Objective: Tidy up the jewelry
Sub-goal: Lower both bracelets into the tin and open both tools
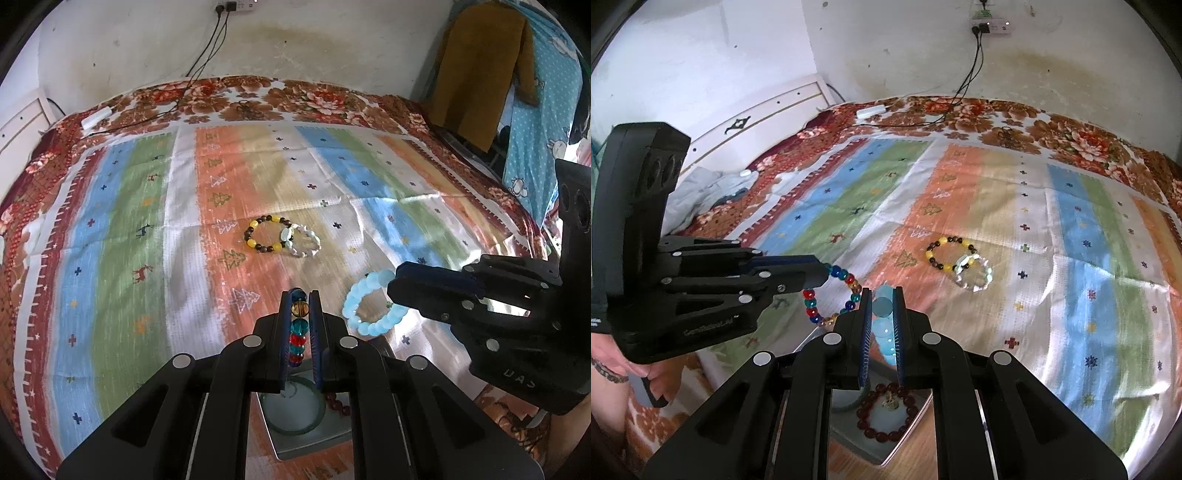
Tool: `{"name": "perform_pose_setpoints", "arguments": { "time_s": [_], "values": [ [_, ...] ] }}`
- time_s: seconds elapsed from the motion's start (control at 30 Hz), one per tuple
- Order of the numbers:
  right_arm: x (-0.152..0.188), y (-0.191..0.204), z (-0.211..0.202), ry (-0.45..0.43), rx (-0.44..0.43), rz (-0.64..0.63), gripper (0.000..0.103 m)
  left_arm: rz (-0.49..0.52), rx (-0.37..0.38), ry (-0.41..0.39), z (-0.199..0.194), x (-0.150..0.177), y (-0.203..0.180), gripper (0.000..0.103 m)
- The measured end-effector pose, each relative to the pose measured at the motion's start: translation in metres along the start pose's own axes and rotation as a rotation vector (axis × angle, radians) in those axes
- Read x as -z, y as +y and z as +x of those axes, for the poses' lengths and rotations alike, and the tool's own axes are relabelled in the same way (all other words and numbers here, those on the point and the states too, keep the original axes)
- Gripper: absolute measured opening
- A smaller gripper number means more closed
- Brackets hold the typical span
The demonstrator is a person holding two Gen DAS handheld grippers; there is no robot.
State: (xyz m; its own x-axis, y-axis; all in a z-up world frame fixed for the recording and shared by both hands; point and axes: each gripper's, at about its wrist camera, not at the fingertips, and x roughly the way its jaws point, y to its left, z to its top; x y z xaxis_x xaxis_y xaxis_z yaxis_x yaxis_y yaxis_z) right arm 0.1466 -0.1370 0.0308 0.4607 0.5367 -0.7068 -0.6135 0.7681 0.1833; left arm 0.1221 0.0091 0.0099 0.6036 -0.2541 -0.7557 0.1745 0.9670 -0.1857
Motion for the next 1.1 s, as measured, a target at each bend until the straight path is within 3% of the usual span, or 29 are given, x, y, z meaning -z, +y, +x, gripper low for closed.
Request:
{"name": "perform_pose_setpoints", "arguments": {
  "time_s": [0.7, 0.73, 0.77, 0.9, 0.97, 1.1],
  "values": [
    [0.037, 0.01, -0.001, 0.071, -0.072, 0.014, 0.012, 0.063, 0.02, 0.039, -0.008, 0.034, -0.017, 0.009],
    [0.037, 0.009, -0.001, 0.073, -0.084, 0.024, 0.012, 0.061, 0.011, 0.034, -0.008, 0.033, -0.017, 0.012],
    [0.037, 0.008, -0.001, 0.073, -0.087, 0.031, 0.013, 0.051, 0.003, 0.032, -0.008, 0.032, -0.015, 0.021],
    [0.035, -0.001, -0.004, 0.053, -0.051, 0.059, 0.035, 0.015, -0.024, 0.026, -0.008, 0.03, -0.005, 0.032],
    [0.035, -0.005, -0.003, 0.05, -0.035, 0.07, 0.035, 0.002, -0.038, 0.027, -0.007, 0.029, -0.001, 0.04],
    [0.033, -0.01, -0.001, 0.047, 0.01, 0.056, 0.041, -0.017, -0.06, 0.026, -0.004, 0.026, 0.006, 0.047]
  ]
}}
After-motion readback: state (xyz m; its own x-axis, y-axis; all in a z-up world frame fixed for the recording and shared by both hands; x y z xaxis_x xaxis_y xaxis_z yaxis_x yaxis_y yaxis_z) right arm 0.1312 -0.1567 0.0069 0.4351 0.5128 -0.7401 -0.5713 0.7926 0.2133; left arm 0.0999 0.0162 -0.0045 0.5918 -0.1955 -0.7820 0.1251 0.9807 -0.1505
